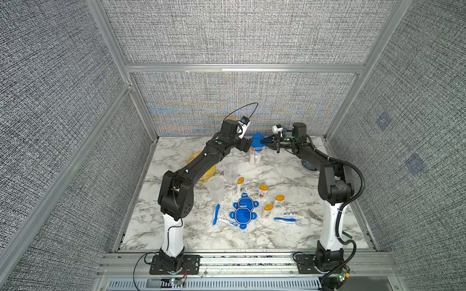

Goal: Pack away toiletry kits
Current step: Close the lid on the container.

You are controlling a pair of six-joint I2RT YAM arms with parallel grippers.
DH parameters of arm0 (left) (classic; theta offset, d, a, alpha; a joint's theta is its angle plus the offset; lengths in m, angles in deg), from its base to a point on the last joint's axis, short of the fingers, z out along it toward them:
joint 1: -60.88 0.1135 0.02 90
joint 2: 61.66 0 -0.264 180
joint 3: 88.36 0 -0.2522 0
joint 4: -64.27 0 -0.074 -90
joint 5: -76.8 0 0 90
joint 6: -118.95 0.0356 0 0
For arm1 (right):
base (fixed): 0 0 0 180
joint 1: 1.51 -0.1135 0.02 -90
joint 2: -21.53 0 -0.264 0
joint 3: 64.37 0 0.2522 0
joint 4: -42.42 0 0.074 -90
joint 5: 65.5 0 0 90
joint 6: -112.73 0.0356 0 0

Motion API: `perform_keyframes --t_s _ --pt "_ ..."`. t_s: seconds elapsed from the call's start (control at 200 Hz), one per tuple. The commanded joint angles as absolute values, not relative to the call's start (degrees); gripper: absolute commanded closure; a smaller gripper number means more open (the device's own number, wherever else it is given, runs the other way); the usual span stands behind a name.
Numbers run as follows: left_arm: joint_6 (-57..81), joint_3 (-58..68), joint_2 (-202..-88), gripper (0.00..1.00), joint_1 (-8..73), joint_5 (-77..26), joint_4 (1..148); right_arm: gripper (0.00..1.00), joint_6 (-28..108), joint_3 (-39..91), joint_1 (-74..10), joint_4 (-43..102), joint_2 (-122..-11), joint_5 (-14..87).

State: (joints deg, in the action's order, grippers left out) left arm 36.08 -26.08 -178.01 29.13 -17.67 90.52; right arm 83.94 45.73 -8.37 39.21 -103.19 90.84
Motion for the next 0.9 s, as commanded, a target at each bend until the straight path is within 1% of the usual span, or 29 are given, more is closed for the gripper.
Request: perform_keyframes --t_s 0.0,0.17,0.27,0.5,0.896 --pt "37.39 -27.97 -179.3 0.06 29.15 -16.37 92.82 1.0 85.56 45.73 -8.82 42.35 -103.45 90.22" --pt "38.63 -31.19 -181.95 0.06 29.14 -13.79 95.25 1.0 86.76 44.17 -8.9 43.25 -103.2 88.67" --pt "38.45 -34.62 -183.95 0.06 29.1 -11.94 98.21 1.0 85.65 44.03 -8.89 41.24 -102.97 88.03" --pt "38.53 -37.79 -186.39 0.07 29.15 -12.06 99.52 1.0 83.75 45.01 -8.88 37.46 -103.54 87.12" --pt "39.21 -40.71 -188.96 0.07 29.12 -14.0 101.44 1.0 83.65 46.51 -8.88 36.98 -104.93 87.1"
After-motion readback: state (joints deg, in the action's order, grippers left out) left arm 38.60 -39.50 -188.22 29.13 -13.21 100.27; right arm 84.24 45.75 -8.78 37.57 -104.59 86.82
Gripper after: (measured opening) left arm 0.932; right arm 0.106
